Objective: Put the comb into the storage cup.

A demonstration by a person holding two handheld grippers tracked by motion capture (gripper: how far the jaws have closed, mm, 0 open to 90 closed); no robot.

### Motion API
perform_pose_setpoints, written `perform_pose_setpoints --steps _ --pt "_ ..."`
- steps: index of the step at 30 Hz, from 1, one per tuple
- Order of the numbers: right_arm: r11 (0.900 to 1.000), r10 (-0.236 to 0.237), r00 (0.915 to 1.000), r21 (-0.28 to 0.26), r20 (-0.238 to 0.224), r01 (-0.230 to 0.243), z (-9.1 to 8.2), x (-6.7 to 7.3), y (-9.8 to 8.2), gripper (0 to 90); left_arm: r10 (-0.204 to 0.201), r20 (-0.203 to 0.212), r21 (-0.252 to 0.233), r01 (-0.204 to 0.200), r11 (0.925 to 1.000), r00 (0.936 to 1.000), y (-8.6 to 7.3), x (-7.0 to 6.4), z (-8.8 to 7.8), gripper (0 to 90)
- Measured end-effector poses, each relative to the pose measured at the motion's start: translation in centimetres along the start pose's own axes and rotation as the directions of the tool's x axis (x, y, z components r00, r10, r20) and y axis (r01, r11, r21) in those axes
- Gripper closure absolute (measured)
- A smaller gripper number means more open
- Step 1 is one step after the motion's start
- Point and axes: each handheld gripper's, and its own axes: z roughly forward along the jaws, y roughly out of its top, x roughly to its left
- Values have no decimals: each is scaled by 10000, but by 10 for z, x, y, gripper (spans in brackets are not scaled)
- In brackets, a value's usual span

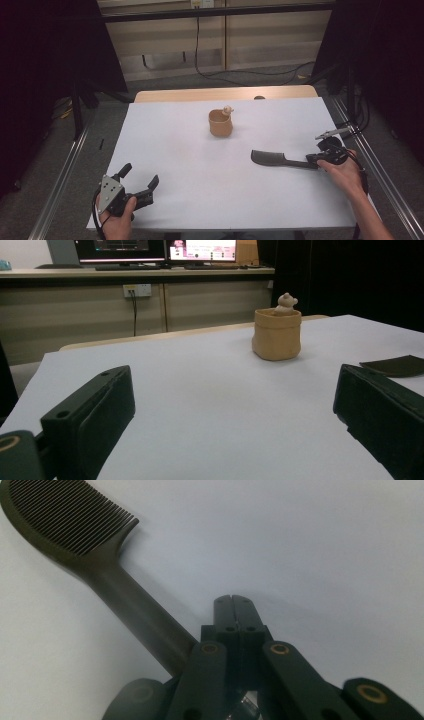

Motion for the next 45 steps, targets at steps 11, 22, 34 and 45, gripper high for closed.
perform_pose_setpoints --steps 11,22,34,45 --pt "9997 -226 9997 39 23 226 -3 6 -4 900 -5 89 12 5 10000 10000 0 1 -2 33" --pt "9996 -280 9995 86 -168 281 -5 10 -8 900 2 114 54 -3 10000 9999 0 0 -2 33" --pt "9973 -664 9972 297 -351 674 -7 19 -10 900 -2 150 56 1 10000 9999 0 0 -1 30" --pt "9966 -713 9962 367 -506 732 -9 23 -11 900 -32 79 80 31 10000 10000 0 0 -1 30"
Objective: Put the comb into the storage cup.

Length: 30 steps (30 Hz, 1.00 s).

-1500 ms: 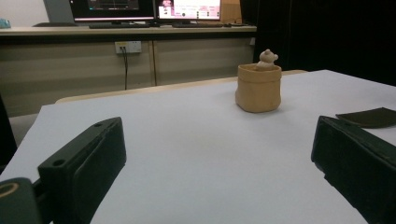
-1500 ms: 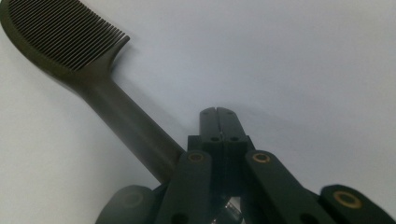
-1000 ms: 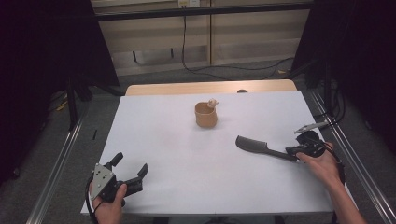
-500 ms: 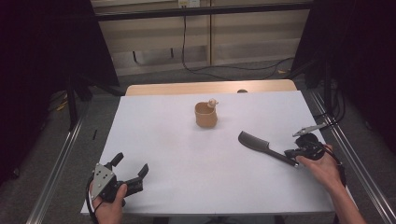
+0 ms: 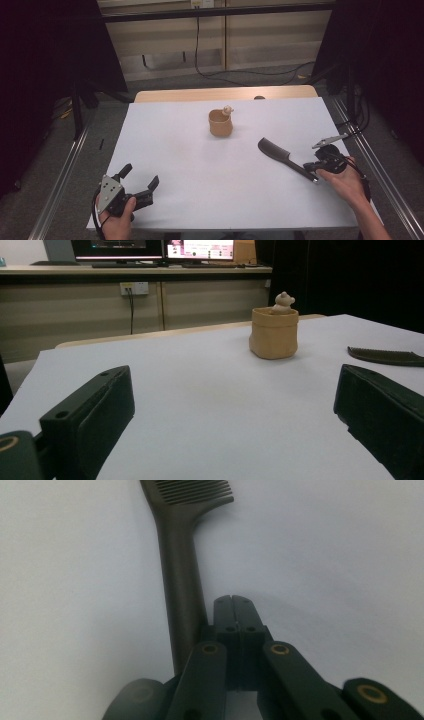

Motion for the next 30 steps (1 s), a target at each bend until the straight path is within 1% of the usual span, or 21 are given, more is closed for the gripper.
perform_pose_setpoints --steps 3,6,10,13,16,18,21,23,24,26,27,29,30 --pt "10000 5 10000 -2 -42 -5 0 0 0 900 -9 -25 75 9 10000 10000 0 0 0 28" --pt "10000 37 10000 -9 -27 -37 0 0 0 900 2 34 61 -3 10000 10000 0 -1 1 29" --pt "9999 78 9999 -109 -132 -80 0 -2 -1 900 -10 40 80 9 10000 10000 0 0 1 28" --pt "9996 192 9996 -195 -217 -196 0 -3 -2 900 3 37 86 -3 10000 10000 0 0 0 29" --pt "9996 129 9995 -266 -279 -137 0 -4 -3 900 0 50 66 0 10000 10000 0 0 0 28" --pt "9994 182 9992 -290 -343 -192 0 -5 -4 900 0 49 72 0 10000 10000 0 0 0 29" --pt "9989 211 9994 -407 -288 -223 -2 -5 -4 900 7 31 37 -7 10000 10000 0 0 0 28" --pt "9980 163 9998 -603 -136 -171 -3 -6 -4 899 -21 31 36 21 10000 10000 0 0 0 28" --pt "9974 225 9997 -676 -76 -229 -5 -7 -4 888 -28 42 50 28 10000 10000 0 0 0 28" --pt "9940 245 9997 -1066 -85 -253 -8 -10 -5 862 -5 87 125 4 9999 10000 0 0 0 28" --pt "9907 250 9997 -1336 50 -241 -10 -11 -5 850 -33 89 105 32 9999 10000 0 0 0 28" --pt "9859 300 9995 -1646 65 -285 -13 -13 -7 839 -16 100 88 15 10000 9999 0 -1 0 28" --pt "9816 319 9994 -1884 100 -295 -15 -14 -7 825 -19 96 93 18 10000 10000 0 0 0 28"
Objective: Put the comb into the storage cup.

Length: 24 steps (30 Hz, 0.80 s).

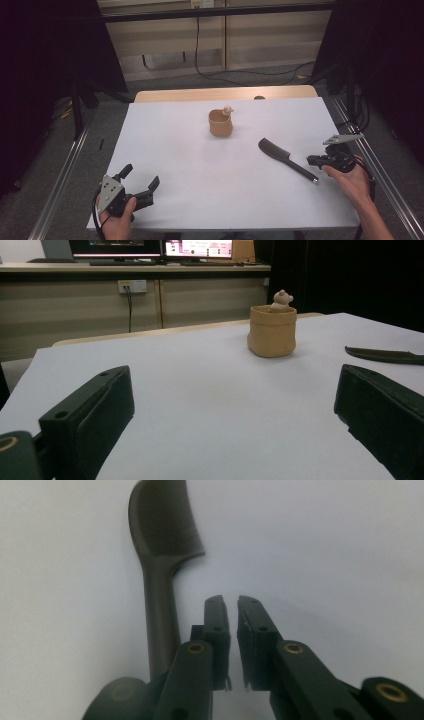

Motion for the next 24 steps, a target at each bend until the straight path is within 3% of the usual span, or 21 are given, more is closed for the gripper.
perform_pose_setpoints --steps 2,7,10,14,16,18,21,24 --pt "9989 77 9999 -454 71 -74 -4 0 0 791 -12 0 15 12 10000 10000 0 0 0 28" --pt "9901 206 9998 -1390 24 -201 -17 1 5 540 0 -4 31 0 10000 10000 0 0 2 28" --pt "9862 352 9993 -1621 139 -325 -21 2 6 334 39 41 39 -39 10000 10000 0 -1 3 28" --pt "9824 444 9987 -1824 251 -391 -24 9 9 123 85 -5 95 -85 9999 10000 0 0 3 28" --pt "9823 446 9990 -1820 -71 -451 -26 13 11 87 78 34 138 -79 9999 10000 -1 0 3 28" --pt "9828 102 9997 -1844 -228 -142 -27 17 11 28 81 35 112 -82 9999 10000 -1 -1 3 28" --pt "9815 51 9998 -1911 -216 -92 -28 20 11 121 51 26 67 -52 10000 10000 0 -1 3 28" --pt "9856 47 9993 -1686 -380 -111 -26 22 12 88 63 8 95 -63 9999 10000 0 0 3 28"
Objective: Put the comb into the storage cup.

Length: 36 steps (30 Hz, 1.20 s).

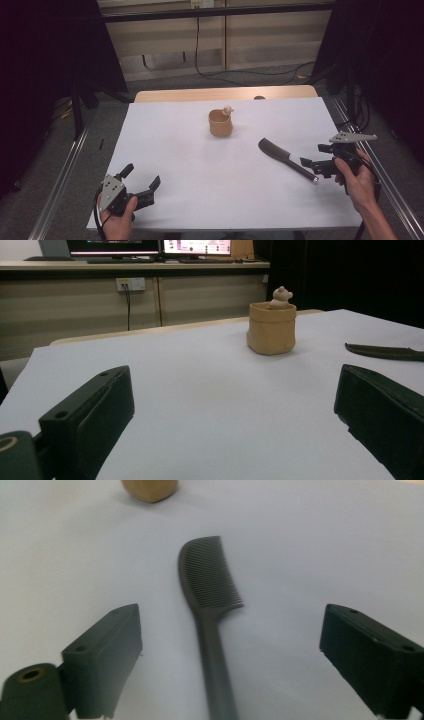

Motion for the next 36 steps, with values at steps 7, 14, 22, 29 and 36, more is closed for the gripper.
perform_pose_setpoints --steps 7,14,22,29,36 --pt "9988 -449 9989 -186 137 451 14 10 3 2 78 137 8 -78 10000 9999 1 -1 2 28" --pt "9964 -580 9979 600 -283 596 27 6 16 45 53 156 4 -53 10000 9999 1 -1 1 28" --pt "9637 -1142 9874 2292 -1097 1369 45 -5 36 49 17 149 12 -17 10000 9999 0 -1 1 28" --pt "8987 -1309 9761 3951 -1735 1907 67 -7 46 65 26 175 16 -26 10000 9998 0 -1 1 28" --pt "8552 -1522 9715 4686 -1818 2216 79 0 45 146 -2 186 27 2 10000 9998 0 0 1 28"
